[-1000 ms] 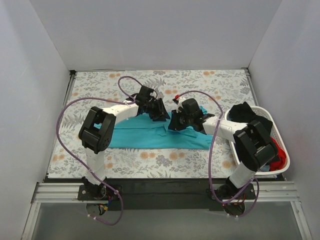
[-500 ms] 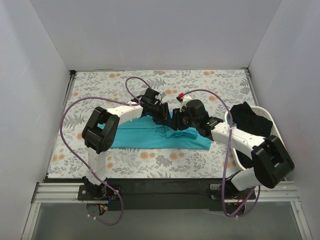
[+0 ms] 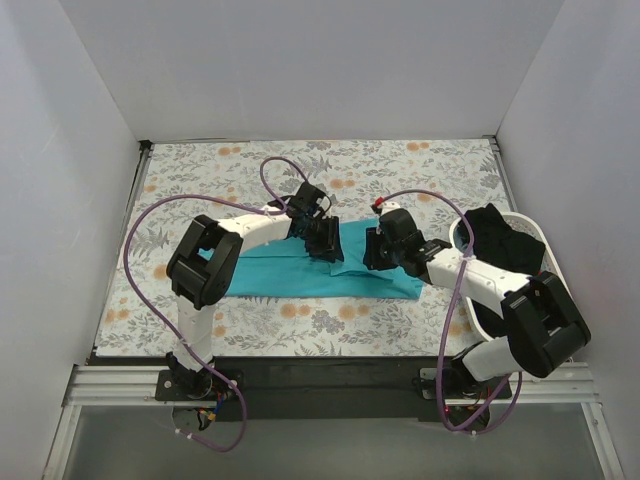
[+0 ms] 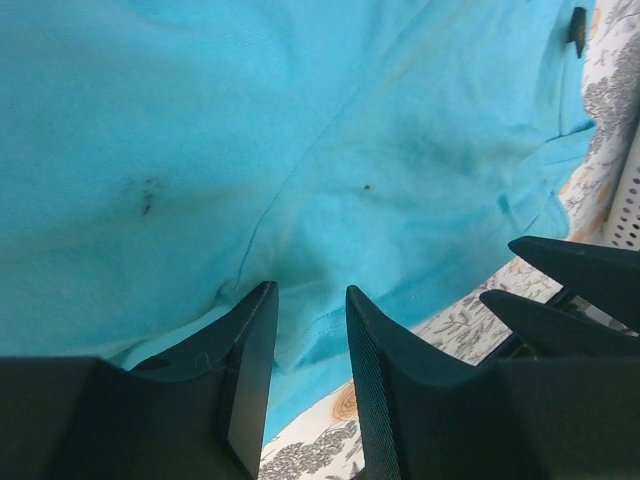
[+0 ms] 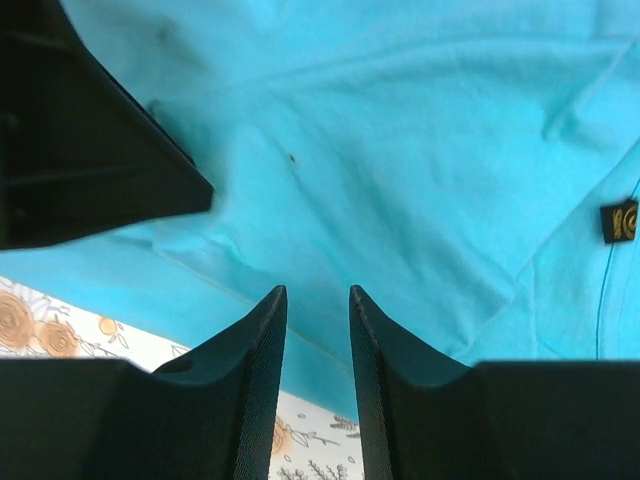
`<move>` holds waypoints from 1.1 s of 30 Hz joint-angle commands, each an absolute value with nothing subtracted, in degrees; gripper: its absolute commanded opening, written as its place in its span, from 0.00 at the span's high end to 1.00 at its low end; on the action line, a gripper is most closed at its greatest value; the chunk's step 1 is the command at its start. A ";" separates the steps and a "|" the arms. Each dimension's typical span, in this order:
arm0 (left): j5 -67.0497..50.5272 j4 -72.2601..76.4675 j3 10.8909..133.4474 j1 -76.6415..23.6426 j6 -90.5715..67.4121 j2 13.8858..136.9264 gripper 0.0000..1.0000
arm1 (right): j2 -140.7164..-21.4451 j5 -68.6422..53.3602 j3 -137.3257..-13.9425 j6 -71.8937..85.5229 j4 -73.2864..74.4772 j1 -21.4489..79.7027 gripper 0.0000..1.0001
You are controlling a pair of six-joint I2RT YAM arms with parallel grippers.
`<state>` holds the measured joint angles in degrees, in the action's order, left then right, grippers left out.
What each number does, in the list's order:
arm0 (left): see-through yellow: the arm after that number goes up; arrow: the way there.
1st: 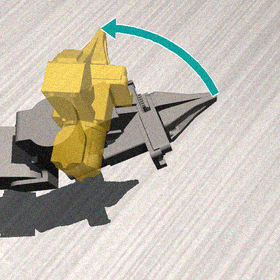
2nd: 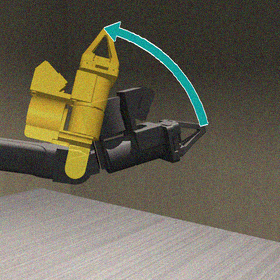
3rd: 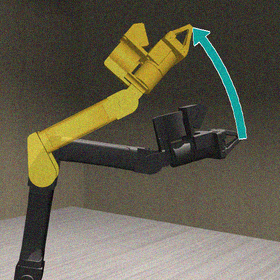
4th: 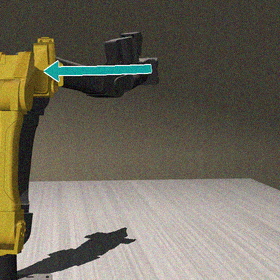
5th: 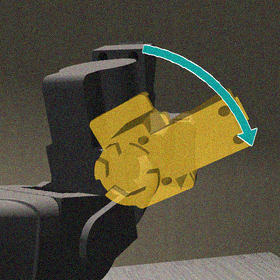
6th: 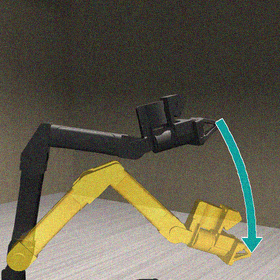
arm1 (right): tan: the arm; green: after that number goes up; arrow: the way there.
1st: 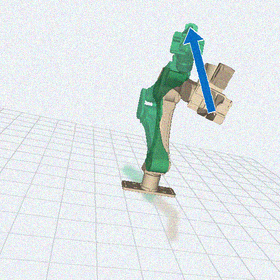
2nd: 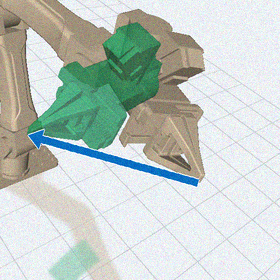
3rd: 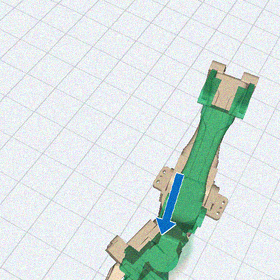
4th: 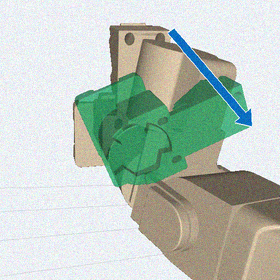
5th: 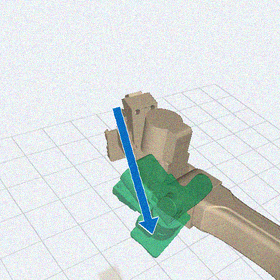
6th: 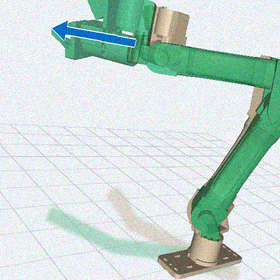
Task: Fold and stack the t-shirts
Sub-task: Fold the tshirt
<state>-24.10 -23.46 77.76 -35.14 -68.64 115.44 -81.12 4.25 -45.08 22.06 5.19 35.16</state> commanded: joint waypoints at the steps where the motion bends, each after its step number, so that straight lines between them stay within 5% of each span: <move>1: -22.06 -25.84 77.61 -35.51 -66.80 112.50 0.68 | -80.69 4.84 -43.69 23.29 6.42 35.33 0.63; 19: -24.60 -29.36 85.34 -35.33 -67.50 111.27 0.68 | -77.97 5.10 -37.79 24.17 7.12 35.68 0.65; 26: -27.68 -28.39 86.40 -36.47 -68.55 113.11 0.69 | -74.62 12.83 -47.01 24.08 12.92 31.21 0.60; 33: -27.95 -25.22 85.52 -39.55 -70.05 116.54 0.71 | -85.75 10.90 -57.91 21.71 13.45 22.24 0.60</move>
